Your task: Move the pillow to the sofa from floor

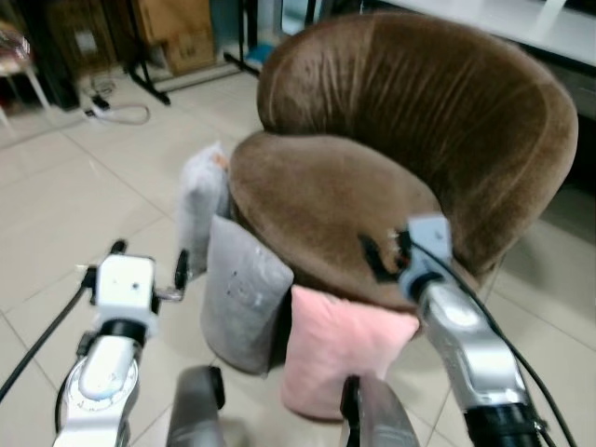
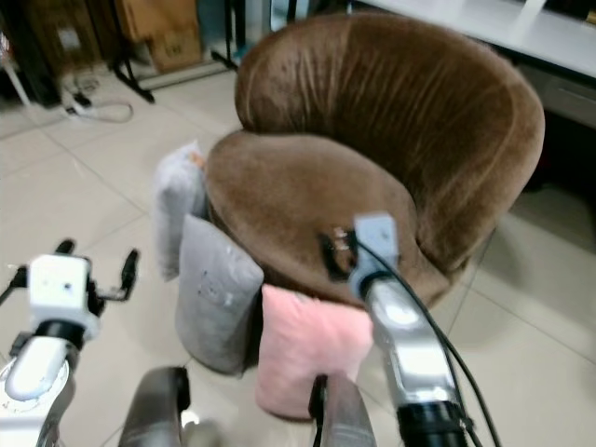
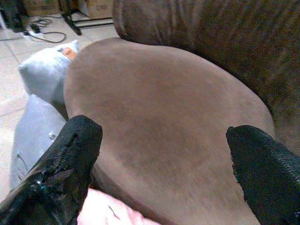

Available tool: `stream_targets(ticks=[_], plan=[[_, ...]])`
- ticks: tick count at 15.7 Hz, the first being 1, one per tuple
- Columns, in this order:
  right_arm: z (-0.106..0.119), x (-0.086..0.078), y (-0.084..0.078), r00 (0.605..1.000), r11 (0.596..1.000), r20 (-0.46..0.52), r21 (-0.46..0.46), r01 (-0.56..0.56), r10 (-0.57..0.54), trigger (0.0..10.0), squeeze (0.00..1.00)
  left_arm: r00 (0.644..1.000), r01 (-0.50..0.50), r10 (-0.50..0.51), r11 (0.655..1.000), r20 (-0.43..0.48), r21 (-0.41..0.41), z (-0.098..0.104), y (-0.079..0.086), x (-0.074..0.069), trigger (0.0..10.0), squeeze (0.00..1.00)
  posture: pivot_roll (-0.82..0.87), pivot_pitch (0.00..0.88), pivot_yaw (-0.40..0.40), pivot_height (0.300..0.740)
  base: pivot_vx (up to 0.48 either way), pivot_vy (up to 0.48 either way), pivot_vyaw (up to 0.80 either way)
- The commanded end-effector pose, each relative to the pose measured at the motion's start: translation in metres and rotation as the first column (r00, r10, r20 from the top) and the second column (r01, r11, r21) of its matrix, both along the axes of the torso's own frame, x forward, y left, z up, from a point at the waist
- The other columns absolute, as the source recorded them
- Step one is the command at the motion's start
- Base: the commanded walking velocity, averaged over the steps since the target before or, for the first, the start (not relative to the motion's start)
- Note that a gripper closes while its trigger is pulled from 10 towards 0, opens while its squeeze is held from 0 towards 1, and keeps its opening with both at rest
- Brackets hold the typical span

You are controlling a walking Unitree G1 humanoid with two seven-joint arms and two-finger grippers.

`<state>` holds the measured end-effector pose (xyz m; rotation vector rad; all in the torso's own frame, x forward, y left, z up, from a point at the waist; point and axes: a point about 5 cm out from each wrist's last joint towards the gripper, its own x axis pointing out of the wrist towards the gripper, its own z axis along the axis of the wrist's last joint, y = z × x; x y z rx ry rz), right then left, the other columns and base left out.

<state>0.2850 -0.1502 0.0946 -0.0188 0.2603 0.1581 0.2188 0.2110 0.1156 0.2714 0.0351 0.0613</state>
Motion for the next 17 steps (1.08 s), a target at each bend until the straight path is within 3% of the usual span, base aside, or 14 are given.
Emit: stream_targets(ticks=[1,5,11,12,15,17], plan=[[0.000,0.000,0.000,1.000,1.000,-0.007,0.014,-0.009,0.009,10.0,0.00,1.000,-0.003,0.003,1.000,-0.007,0.009,-0.001,0.000,-0.001,10.0,0.62,-0.02,0.000,-0.099,0.543,0.000,0.000,0.00],[0.001,0.002,-0.003,1.000,0.997,0.015,-0.073,-0.010,0.011,10.0,0.00,1.000,-0.003,0.004,1.000,-0.011,0.020,-0.002,0.001,-0.001,10.0,0.63,-0.01,0.000,-0.101,0.493,0.000,0.000,0.00],[0.001,0.004,0.003,0.999,0.998,0.016,-0.047,-0.030,0.031,10.0,0.00,1.000,-0.002,0.003,1.000,-0.013,0.031,-0.001,0.003,-0.002,10.0,0.63,0.00,0.000,-0.094,0.433,0.000,0.000,0.00],[0.002,0.005,0.007,0.998,0.998,0.017,0.001,-0.060,0.060,10.0,0.00,1.000,-0.001,0.001,0.999,-0.016,0.035,-0.001,0.003,-0.003,10.0,0.63,0.00,0.000,-0.092,0.423,0.000,0.000,0.00],[0.003,0.009,0.017,0.990,0.990,0.004,0.005,-0.140,0.140,10.0,0.00,0.999,0.011,-0.009,0.999,-0.034,0.047,-0.001,0.005,-0.009,10.0,0.63,0.02,0.000,-0.095,0.423,0.000,0.000,0.00],[0.002,0.016,0.026,0.982,0.982,-0.008,-0.006,-0.191,0.191,10.0,1.00,0.999,0.026,-0.023,0.998,-0.049,0.064,-0.001,0.006,-0.014,10.0,0.63,0.03,0.000,-0.106,0.423,0.000,0.000,0.00]])
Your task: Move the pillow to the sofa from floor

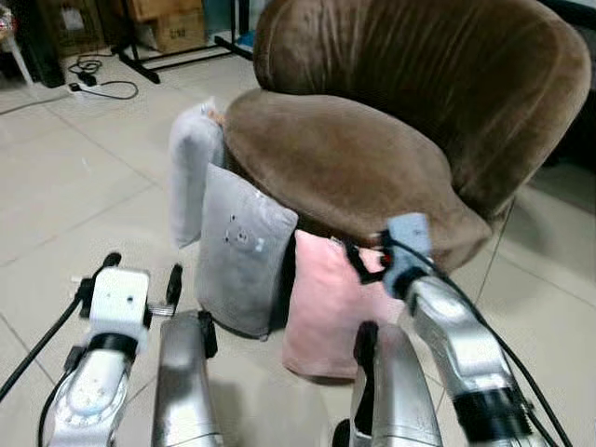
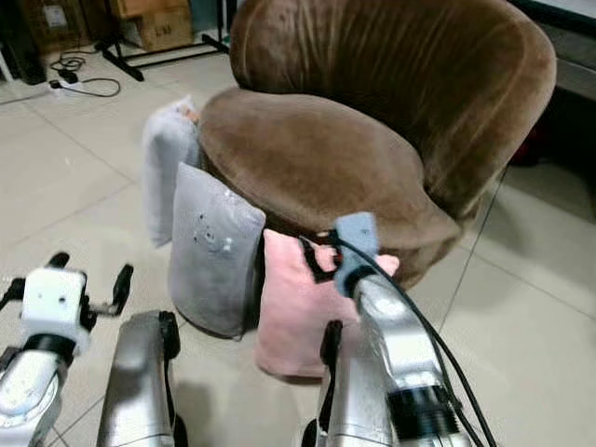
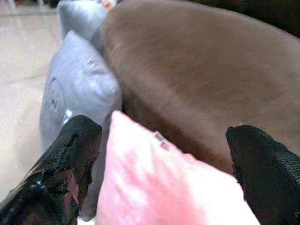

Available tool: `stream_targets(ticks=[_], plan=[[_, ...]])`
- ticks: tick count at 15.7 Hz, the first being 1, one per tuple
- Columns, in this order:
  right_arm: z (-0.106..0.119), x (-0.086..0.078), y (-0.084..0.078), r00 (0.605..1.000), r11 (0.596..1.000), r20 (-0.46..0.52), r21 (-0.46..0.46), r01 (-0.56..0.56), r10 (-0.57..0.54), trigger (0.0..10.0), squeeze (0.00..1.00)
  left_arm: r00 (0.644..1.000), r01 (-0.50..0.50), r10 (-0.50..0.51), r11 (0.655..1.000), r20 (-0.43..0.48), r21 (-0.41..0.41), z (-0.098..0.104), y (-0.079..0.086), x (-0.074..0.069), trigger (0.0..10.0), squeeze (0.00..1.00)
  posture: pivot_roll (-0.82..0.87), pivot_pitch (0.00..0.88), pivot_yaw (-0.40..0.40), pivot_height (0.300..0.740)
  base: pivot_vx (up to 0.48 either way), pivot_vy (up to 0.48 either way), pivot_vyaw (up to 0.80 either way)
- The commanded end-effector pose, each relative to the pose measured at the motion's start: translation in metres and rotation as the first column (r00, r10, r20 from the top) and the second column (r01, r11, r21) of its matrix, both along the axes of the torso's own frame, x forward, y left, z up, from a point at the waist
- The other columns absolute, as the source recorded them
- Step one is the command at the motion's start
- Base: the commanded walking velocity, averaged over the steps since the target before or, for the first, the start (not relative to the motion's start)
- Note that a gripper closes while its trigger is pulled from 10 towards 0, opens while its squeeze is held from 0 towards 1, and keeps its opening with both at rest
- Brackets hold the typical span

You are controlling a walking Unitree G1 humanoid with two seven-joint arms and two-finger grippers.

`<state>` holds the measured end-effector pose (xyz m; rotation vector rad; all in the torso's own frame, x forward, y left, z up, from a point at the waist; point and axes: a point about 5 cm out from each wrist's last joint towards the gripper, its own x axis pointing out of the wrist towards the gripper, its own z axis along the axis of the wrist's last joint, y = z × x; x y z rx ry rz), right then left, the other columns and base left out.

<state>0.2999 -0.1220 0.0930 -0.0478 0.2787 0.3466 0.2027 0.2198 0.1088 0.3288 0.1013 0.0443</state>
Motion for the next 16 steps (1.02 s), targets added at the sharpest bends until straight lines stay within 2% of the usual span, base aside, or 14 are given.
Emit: stream_targets(ticks=[1,2,4,5,8,9,10,11,12,14,16], plan=[[0.003,0.005,0.000,1.000,1.000,0.019,-0.026,-0.011,0.012,10.0,1.00,0.999,0.031,-0.032,0.999,0.018,0.017,0.007,-0.003,0.001,10.0,0.63,0.04,0.000,-0.111,0.423,0.000,0.000,0.00],[0.002,0.012,0.006,1.000,0.999,0.009,-0.038,-0.027,0.028,10.0,1.00,0.998,0.052,-0.052,0.999,0.020,0.007,0.010,-0.003,0.001,10.0,0.64,0.05,0.000,-0.117,0.423,0.000,0.000,0.00],[0.000,0.024,0.017,0.994,0.987,0.001,-0.114,-0.109,0.110,10.0,1.00,0.991,0.131,-0.131,0.991,0.001,-0.008,0.012,-0.009,0.004,10.0,0.64,0.05,0.000,-0.113,0.423,0.000,0.000,0.00],[0.001,0.035,0.026,0.986,0.971,0.003,-0.178,-0.161,0.164,10.0,1.00,0.980,0.198,-0.198,0.980,-0.018,-0.009,0.013,-0.015,0.006,10.0,0.64,0.05,0.000,-0.107,0.423,0.000,0.000,0.00],[-0.002,0.047,0.032,0.979,0.946,-0.044,-0.254,-0.203,0.199,10.0,1.00,0.965,0.262,-0.263,0.964,-0.021,-0.035,0.018,-0.020,0.008,10.0,0.64,0.04,0.000,-0.107,0.423,0.000,0.000,0.00],[-0.009,0.054,0.030,0.977,0.907,-0.082,-0.364,-0.212,0.195,10.0,1.00,0.951,0.307,-0.308,0.951,-0.024,-0.034,0.021,-0.023,0.009,10.0,0.64,0.04,0.023,-0.115,0.423,0.000,0.000,0.00],[-0.012,0.056,0.028,0.977,0.890,-0.101,-0.403,-0.211,0.186,10.0,1.00,0.946,0.323,-0.323,0.946,-0.025,-0.032,0.023,-0.024,0.009,10.0,0.64,0.05,0.037,-0.120,0.423,0.000,0.000,0.00],[-0.018,0.057,0.025,0.971,0.836,-0.144,-0.494,-0.239,0.192,10.0,1.00,0.934,0.354,-0.355,0.935,-0.026,-0.027,0.026,-0.025,0.013,10.0,0.64,0.06,0.069,-0.132,0.423,0.000,0.000,0.00],[-0.020,0.058,0.022,0.968,0.804,-0.158,-0.540,-0.248,0.193,10.0,1.00,0.928,0.371,-0.372,0.928,-0.027,-0.023,0.028,-0.025,0.015,10.0,0.64,0.06,0.087,-0.140,0.423,0.000,0.000,0.00],[-0.022,0.059,0.021,0.970,0.796,-0.167,-0.556,-0.241,0.176,10.0,1.00,0.916,0.399,-0.400,0.916,-0.042,-0.021,0.030,-0.028,0.017,10.0,0.64,0.07,0.128,-0.152,0.423,0.000,0.000,0.00],[-0.026,0.059,0.022,0.973,0.764,-0.168,-0.603,-0.230,0.160,10.0,1.00,0.884,0.460,-0.461,0.888,-0.077,-0.024,0.029,-0.036,0.012,10.0,0.64,0.09,0.168,-0.155,0.423,0.000,0.000,0.00]])
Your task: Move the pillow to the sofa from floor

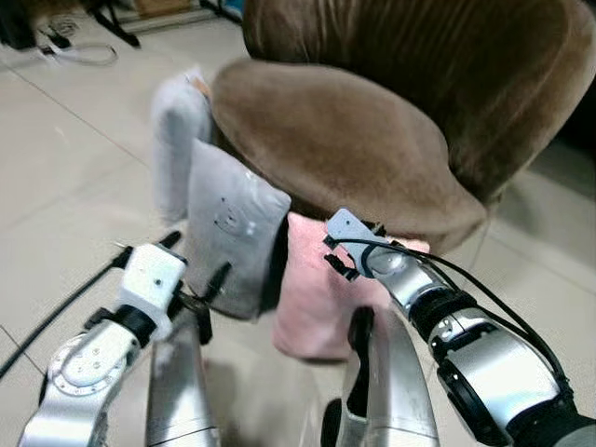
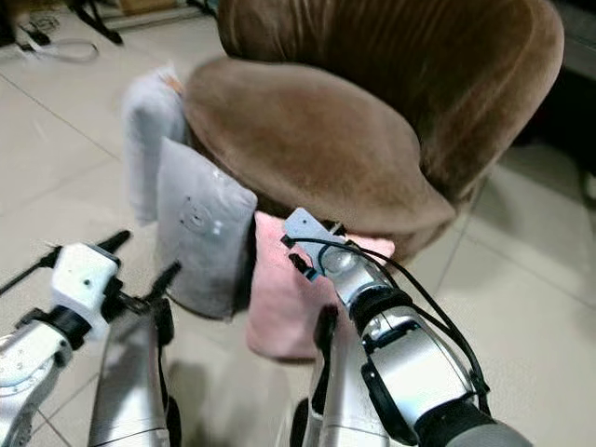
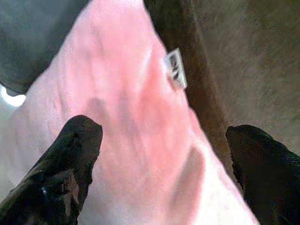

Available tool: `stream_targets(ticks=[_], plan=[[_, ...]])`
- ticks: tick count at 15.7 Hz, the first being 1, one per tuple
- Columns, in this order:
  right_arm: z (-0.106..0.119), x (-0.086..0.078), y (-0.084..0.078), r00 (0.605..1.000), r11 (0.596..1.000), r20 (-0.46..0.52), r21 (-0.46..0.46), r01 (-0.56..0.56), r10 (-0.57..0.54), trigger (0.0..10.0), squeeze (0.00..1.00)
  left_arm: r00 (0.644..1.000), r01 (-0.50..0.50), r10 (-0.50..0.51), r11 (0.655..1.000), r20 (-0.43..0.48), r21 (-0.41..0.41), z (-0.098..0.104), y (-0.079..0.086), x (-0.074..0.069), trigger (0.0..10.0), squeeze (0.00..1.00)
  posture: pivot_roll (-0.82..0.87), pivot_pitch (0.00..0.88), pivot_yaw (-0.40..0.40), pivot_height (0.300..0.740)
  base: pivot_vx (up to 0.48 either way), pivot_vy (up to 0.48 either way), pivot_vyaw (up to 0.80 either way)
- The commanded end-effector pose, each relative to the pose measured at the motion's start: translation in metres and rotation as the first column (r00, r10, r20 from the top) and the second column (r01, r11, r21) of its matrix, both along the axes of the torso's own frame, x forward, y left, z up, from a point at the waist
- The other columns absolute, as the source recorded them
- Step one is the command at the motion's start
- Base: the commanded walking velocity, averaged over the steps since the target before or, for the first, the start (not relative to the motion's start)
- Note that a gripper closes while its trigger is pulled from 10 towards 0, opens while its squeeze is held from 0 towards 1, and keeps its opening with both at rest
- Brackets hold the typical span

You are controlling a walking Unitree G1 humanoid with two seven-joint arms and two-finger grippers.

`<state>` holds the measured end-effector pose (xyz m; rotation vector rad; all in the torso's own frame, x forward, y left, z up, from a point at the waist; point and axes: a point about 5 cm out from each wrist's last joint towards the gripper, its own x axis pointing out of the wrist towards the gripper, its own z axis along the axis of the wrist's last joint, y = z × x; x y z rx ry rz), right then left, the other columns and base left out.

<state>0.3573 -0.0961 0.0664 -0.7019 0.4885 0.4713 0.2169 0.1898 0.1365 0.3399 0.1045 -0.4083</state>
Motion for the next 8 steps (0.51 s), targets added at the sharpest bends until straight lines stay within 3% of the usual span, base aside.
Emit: stream_targets(ticks=[1,2,7,8], plan=[[0.000,0.001,-0.004,1.000,0.999,0.015,-0.030,0.017,-0.016,10.0,1.00,0.999,0.045,-0.045,0.999,-0.011,0.000,0.002,-0.007,-0.005,10.0,0.64,0.10,0.184,-0.157,0.423,0.000,0.000,0.00],[-0.001,0.001,-0.004,0.998,0.998,0.046,-0.053,0.046,-0.044,10.0,0.00,0.998,0.048,-0.048,0.999,-0.030,-0.005,0.001,-0.009,-0.013,10.0,0.64,0.11,0.212,-0.162,0.423,0.000,0.000,0.00],[-0.006,-0.002,-0.003,0.990,0.991,0.088,-0.070,0.116,-0.109,10.0,0.00,0.997,0.031,-0.031,0.999,-0.067,-0.010,0.004,-0.009,-0.034,10.0,0.64,0.12,0.266,-0.176,0.423,0.000,0.000,0.00],[-0.008,-0.004,0.003,0.984,0.986,0.074,0.030,0.163,-0.165,9.8,0.00,0.997,0.023,-0.024,1.000,-0.079,-0.008,0.007,-0.011,-0.042,10.0,0.64,0.14,0.286,-0.179,0.423,0.000,0.000,0.00]])
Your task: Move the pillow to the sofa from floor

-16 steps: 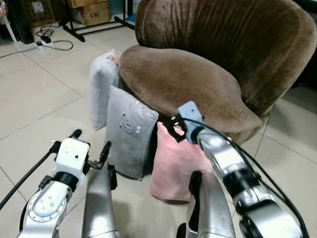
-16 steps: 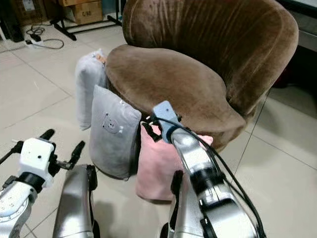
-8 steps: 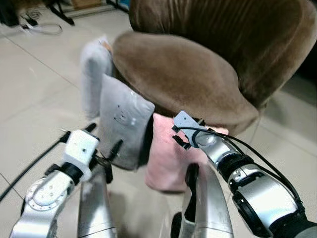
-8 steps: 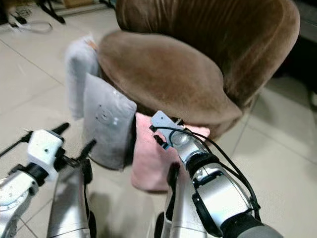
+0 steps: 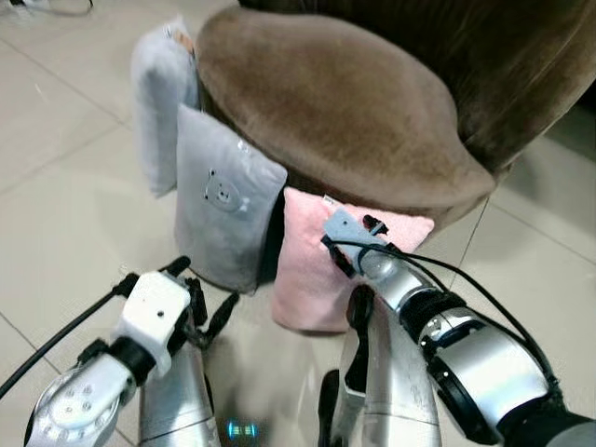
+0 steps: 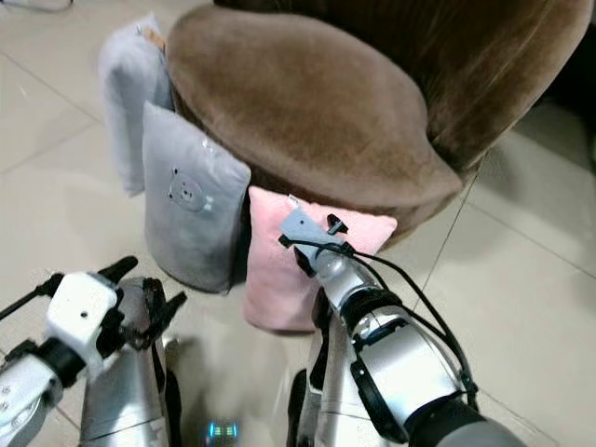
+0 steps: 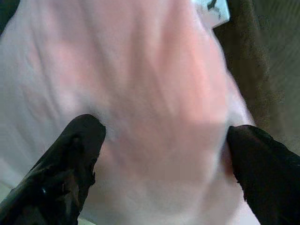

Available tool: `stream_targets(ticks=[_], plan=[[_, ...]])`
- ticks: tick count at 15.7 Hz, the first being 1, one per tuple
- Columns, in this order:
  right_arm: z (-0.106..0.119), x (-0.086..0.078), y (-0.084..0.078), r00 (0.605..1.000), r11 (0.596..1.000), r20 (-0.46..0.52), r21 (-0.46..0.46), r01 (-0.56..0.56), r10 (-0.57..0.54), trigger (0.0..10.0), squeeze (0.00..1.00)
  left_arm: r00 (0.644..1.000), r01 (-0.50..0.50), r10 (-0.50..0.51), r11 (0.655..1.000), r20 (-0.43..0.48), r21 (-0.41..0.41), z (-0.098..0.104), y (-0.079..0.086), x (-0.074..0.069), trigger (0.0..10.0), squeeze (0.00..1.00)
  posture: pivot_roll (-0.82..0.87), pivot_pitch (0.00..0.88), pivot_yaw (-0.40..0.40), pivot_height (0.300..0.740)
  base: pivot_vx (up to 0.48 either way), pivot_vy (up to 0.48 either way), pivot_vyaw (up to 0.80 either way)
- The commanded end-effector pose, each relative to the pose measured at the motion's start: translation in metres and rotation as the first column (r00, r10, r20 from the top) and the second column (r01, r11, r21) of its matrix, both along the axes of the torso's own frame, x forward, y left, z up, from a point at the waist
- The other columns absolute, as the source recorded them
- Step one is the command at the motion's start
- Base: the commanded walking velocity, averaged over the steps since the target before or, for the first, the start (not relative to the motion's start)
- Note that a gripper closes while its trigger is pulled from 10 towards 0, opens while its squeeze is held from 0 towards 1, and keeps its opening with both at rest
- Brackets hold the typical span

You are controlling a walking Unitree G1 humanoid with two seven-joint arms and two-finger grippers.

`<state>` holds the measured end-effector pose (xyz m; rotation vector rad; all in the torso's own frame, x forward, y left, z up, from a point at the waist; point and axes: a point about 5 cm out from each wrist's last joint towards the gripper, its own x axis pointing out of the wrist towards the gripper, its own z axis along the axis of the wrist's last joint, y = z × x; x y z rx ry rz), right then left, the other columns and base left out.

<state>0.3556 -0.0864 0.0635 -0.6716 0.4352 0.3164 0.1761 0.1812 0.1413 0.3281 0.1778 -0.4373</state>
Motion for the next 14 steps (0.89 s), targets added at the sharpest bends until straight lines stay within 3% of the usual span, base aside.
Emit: stream_targets(ticks=[1,3,4,14], plan=[[-0.008,-0.005,-0.002,0.999,0.999,-0.025,0.038,0.036,-0.035,4.9,0.00,1.000,0.000,0.000,1.000,-0.009,-0.009,0.003,-0.002,-0.006,10.0,0.64,0.14,0.293,-0.180,0.423,0.000,0.000,0.00],[-0.012,-0.009,0.005,0.999,0.999,-0.029,0.036,0.019,-0.018,0.9,0.00,1.000,-0.012,0.012,1.000,-0.019,-0.003,0.004,-0.001,-0.011,10.0,0.64,0.15,0.297,-0.180,0.423,0.000,0.000,0.00],[-0.013,-0.011,0.007,0.999,0.999,-0.032,0.037,0.017,-0.016,0.0,0.00,1.000,-0.014,0.014,1.000,-0.023,-0.001,0.005,-0.001,-0.013,10.0,0.64,0.16,0.298,-0.181,0.423,0.000,0.000,0.00],[-0.007,-0.006,0.010,1.000,0.997,-0.011,0.074,0.020,-0.019,0.0,0.00,0.999,-0.017,0.018,1.000,-0.032,0.011,0.009,0.001,-0.011,10.0,0.64,0.17,0.276,-0.180,0.423,0.000,0.000,0.00]])
